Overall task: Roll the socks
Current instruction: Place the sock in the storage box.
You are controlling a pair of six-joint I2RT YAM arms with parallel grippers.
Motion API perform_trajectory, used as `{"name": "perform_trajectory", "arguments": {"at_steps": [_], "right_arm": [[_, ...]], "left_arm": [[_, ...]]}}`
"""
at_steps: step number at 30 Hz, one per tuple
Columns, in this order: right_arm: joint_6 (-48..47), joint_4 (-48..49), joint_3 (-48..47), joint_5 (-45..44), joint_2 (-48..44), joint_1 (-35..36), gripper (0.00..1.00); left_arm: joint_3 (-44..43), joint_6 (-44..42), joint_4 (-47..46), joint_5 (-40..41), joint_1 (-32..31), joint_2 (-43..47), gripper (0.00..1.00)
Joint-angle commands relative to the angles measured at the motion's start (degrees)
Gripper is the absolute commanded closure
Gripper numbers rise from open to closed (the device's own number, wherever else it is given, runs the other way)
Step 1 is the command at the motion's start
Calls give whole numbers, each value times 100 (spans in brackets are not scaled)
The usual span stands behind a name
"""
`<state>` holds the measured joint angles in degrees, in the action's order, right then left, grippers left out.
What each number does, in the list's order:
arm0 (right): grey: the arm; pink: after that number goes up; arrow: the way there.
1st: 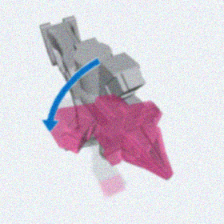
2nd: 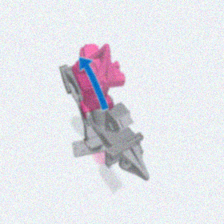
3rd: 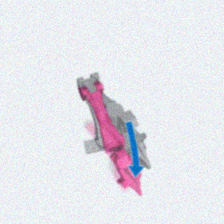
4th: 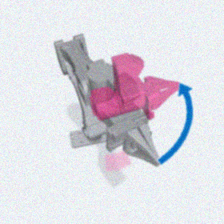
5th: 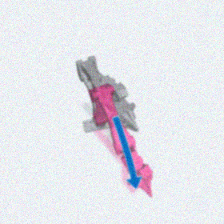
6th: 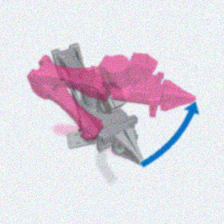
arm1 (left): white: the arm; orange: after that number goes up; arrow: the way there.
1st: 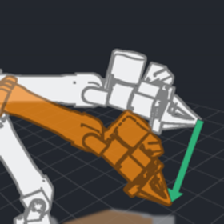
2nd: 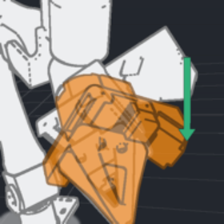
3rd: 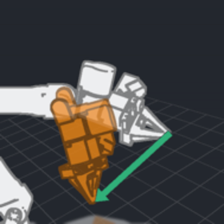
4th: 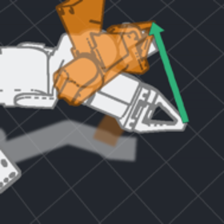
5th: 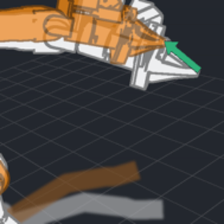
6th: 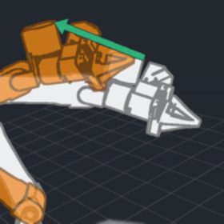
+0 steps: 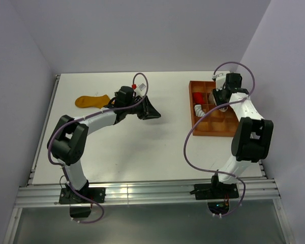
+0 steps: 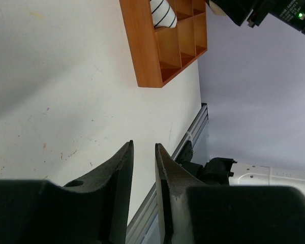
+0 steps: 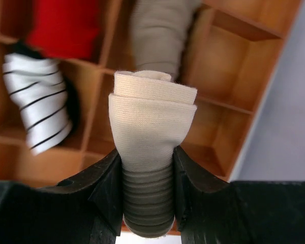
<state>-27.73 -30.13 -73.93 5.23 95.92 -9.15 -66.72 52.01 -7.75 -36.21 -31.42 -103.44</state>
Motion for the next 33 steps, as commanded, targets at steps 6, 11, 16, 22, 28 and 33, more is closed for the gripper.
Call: {"name": "perform_trajectory", "arguments": {"at_steps": [6,11,16,22,28,33], "right_arm": [[-84,869,203,-1130,392,1,100],[-137,816,344,-911,515,9,100],[-303,877,634,-884,568,97,100],[-418,632,520,-691,788,238,100],[-216,43,37,-217,1218,229,100],[-128,-458,-428,162,1570,238,100]], "left_arm": [[19,-103,-280,-71,-5,254,72],[19,-112,-254,-80,-13,228,72],[45,-138,-219,-45,-13,228,72],[36,-138,-227,-80,-40,140,73],[106,-94,-280,-106,-57,122,73],[98,-103,-236,-150,-75,113,73]]}}
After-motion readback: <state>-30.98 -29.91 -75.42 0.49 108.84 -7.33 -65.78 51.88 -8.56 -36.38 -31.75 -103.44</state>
